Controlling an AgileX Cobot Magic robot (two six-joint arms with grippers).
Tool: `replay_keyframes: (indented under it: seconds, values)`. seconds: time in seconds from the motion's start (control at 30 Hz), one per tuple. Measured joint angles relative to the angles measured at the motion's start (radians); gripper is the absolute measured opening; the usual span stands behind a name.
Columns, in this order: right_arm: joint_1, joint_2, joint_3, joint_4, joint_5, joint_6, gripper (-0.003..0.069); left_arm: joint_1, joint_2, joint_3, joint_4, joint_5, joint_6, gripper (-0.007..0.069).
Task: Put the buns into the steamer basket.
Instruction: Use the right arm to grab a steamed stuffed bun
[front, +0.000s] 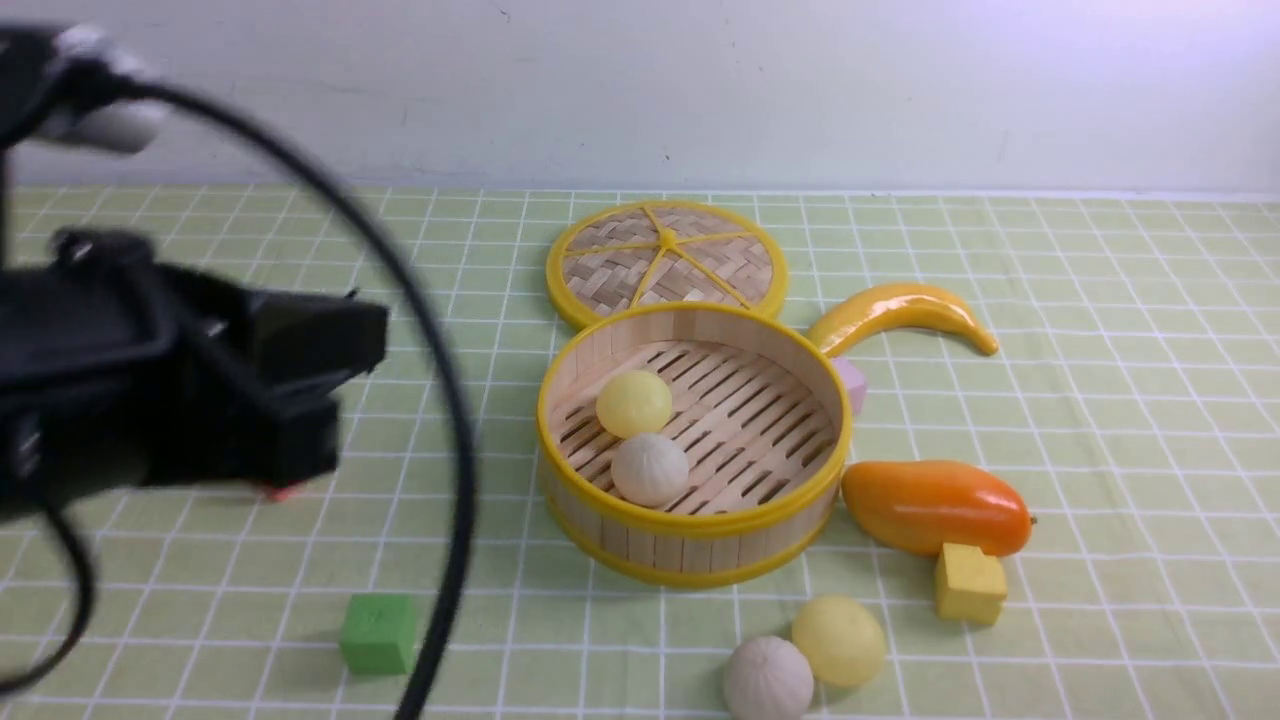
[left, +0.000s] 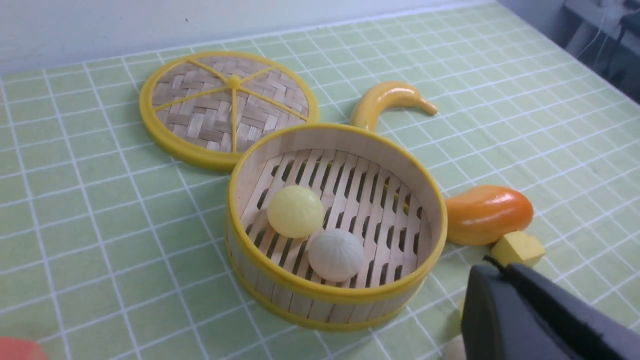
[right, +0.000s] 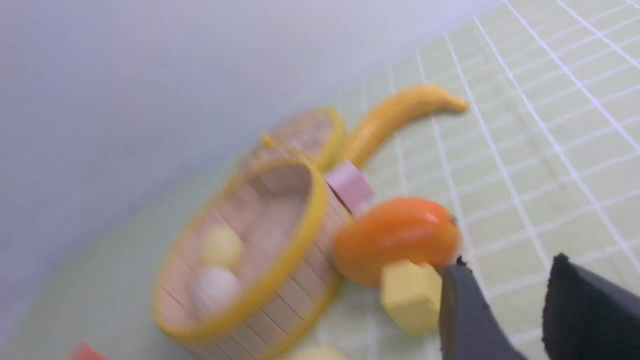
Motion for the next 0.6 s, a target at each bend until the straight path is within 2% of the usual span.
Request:
replay_keyframes:
  seconds: [0.03,0.07,0.17,0.27,0.4,0.5,0.6]
  values:
    - [0.000,0.000,0.000,0.009,-0.008,0.003,0.0239,0.000,0.000,0.010,-0.002,-0.002,0.000,-0.0013]
    - [0.000,0.000,-0.002,0.075,-0.058,0.021,0.0239,0.000,-0.113,0.095,-0.014,-0.013,-0.001,-0.0013]
    - [0.000,0.002,-0.035,0.122,-0.013,0.035,0.0239,0.000,-0.214,0.184,-0.019,-0.018,-0.001,-0.0013]
    - [0.000,0.102,-0.224,0.104,0.235,-0.019,0.0209,0.000,-0.346,0.313,-0.020,-0.026,-0.001,-0.0013]
    - [0.000,0.368,-0.486,0.037,0.607,-0.218,0.0123,0.000,-0.413,0.402,-0.020,-0.039,-0.001,-0.0013]
    - [0.000,0.587,-0.643,0.015,0.785,-0.318,0.0057,0.000,-0.419,0.414,-0.021,-0.048,-0.001,-0.0013]
    - [0.006,0.800,-0.759,0.012,0.896,-0.397,0.0013,0.000,-0.419,0.416,-0.021,-0.054,-0.001,-0.0013]
